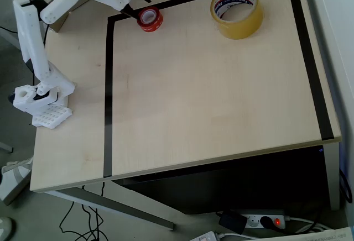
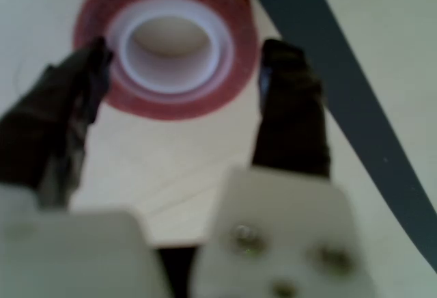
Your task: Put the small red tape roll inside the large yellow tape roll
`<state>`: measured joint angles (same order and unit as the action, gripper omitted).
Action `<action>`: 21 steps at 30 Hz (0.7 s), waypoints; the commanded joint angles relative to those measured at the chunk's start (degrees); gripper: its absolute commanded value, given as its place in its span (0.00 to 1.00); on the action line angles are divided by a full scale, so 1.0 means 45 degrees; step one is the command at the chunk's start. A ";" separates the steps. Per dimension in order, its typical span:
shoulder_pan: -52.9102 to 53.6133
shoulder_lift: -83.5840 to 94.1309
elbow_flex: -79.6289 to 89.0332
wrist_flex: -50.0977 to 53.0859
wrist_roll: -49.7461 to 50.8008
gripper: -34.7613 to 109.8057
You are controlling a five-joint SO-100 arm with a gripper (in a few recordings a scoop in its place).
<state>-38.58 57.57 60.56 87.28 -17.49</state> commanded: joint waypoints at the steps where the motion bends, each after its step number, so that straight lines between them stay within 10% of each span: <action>1: -0.0117 0.0273 -0.0117 -0.0391 -0.0176 0.39; 21: 0.0059 0.0000 -0.3555 0.1602 -0.0234 0.39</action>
<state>-38.41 54.76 53.00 90.09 -17.67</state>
